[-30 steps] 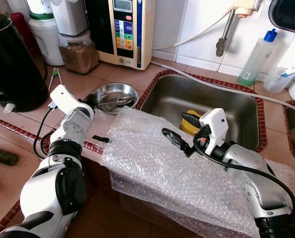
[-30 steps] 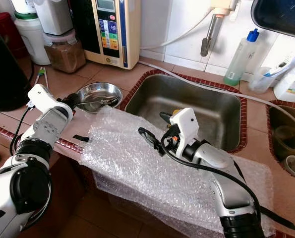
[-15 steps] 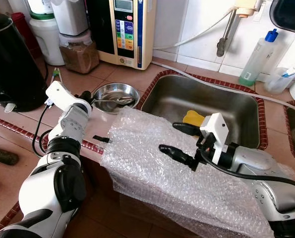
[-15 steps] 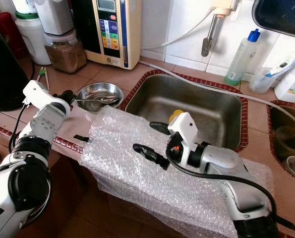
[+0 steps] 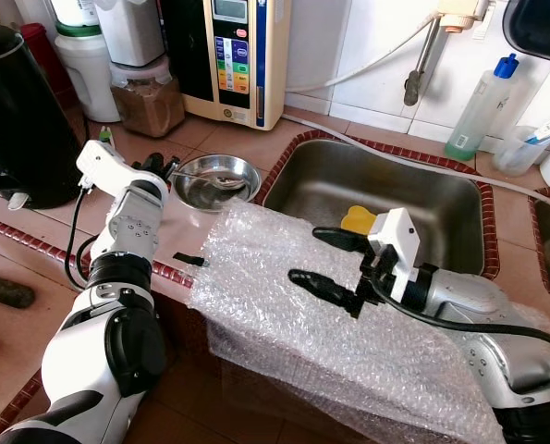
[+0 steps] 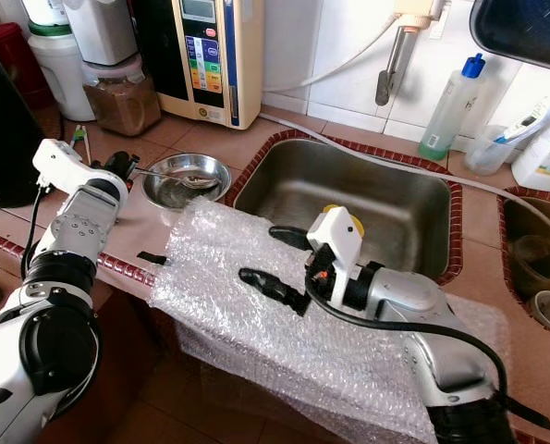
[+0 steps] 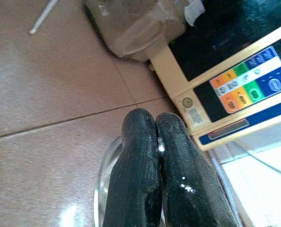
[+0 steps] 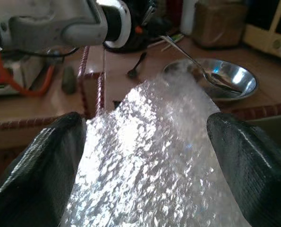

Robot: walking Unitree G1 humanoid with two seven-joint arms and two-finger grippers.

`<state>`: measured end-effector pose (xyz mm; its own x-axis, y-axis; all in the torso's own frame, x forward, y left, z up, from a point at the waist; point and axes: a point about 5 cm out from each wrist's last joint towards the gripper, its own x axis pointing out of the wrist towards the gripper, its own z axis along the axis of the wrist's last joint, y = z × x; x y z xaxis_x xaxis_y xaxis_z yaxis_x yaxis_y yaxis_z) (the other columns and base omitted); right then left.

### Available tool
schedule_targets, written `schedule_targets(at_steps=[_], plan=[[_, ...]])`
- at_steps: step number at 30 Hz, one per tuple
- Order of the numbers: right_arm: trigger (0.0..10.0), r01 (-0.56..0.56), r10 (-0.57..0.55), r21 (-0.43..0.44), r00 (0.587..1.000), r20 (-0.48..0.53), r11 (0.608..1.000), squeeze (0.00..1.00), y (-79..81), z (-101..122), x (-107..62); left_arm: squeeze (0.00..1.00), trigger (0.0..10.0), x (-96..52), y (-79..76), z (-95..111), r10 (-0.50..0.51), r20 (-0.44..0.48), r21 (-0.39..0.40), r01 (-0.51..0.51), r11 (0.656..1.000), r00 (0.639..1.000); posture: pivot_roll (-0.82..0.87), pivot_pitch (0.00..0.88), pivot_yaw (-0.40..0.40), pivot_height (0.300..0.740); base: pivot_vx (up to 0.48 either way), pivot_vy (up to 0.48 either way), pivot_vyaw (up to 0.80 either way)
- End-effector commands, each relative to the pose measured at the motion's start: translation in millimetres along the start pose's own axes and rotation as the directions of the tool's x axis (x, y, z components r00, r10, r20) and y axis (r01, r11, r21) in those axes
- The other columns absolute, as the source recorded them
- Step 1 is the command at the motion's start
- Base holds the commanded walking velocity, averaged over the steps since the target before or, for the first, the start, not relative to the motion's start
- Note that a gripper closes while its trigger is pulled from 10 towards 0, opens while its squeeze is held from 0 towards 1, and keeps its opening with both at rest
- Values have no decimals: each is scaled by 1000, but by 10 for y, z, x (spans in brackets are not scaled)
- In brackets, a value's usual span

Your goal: Kitchen organization

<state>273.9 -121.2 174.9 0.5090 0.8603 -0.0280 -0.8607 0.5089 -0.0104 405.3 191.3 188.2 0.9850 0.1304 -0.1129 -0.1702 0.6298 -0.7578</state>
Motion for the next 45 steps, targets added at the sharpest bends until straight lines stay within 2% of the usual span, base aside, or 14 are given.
schedule_targets(at_steps=[1,5,10,17,18,19,22,25,29,34,36,39,40,45], plan=[[10000,50,-49,-18,998,24,999,0,-49,50,1,0,0,-3,-65,50,-32,24,-16,33,999,999,-95,10,31,740,0,0,0],[10000,141,-141,8,987,80,990,0,-97,85,56,0,0,-20,-165,54,-111,41,-65,114,991,993,-94,10,25,740,0,0,0],[10000,204,-206,29,973,108,979,0,-141,97,108,0,0,-56,-331,115,-240,101,-150,253,956,966,-94,9,20,740,0,0,0],[10000,298,-303,62,942,143,953,0,-231,127,203,0,0,-100,-459,67,-322,106,-198,337,920,941,-92,4,14,740,0,0,0],[10000,384,-401,127,900,172,915,0,-336,152,246,0,0,-135,-516,-22,-368,76,-206,376,904,927,-87,2,11,740,0,0,0],[10000,384,-401,127,900,172,915,0,-336,152,246,0,0,-135,-516,-22,-368,76,-206,376,904,927,-87,2,11,740,0,0,0],[10000,447,-511,294,836,199,845,0,-483,171,278,0,0,-237,-611,-257,-465,-2,-219,453,864,885,-85,0,5,740,0,0,0],[10000,467,-559,380,810,179,799,0,-558,128,270,0,0,-337,-671,-475,-529,-82,-229,501,835,845,-85,1,0,740,0,0,0],[10000,488,-599,443,787,150,752,0,-628,65,213,0,0,-459,-731,-698,-586,-148,-243,545,802,797,-94,2,-2,740,0,0,0],[10000,518,-660,512,738,138,685,0,-716,26,120,0,0,-541,-771,-828,-603,-169,-289,545,787,780,-105,5,-4,740,0,0,0],[10000,533,-703,557,698,136,637,0,-788,18,60,0,0,-588,-800,-895,-614,-186,-302,550,778,767,-102,7,-7,740,0,0,0],[10000,534,-721,586,681,128,609,0,-830,2,44,0,0,-621,-811,-925,-622,-194,-309,555,773,758,-100,7,-8,740,0,0,0],[0,530,-727,600,674,131,600,0,-839,1,38,0,0,-631,-812,-934,-623,-197,-308,555,772,757,-98,8,-8,740,0,0,0],[0,510,-739,642,660,135,572,0,-863,6,36,0,0,-664,-805,-949,-630,-207,-312,559,768,749,-97,9,-10,740,0,0,0]])
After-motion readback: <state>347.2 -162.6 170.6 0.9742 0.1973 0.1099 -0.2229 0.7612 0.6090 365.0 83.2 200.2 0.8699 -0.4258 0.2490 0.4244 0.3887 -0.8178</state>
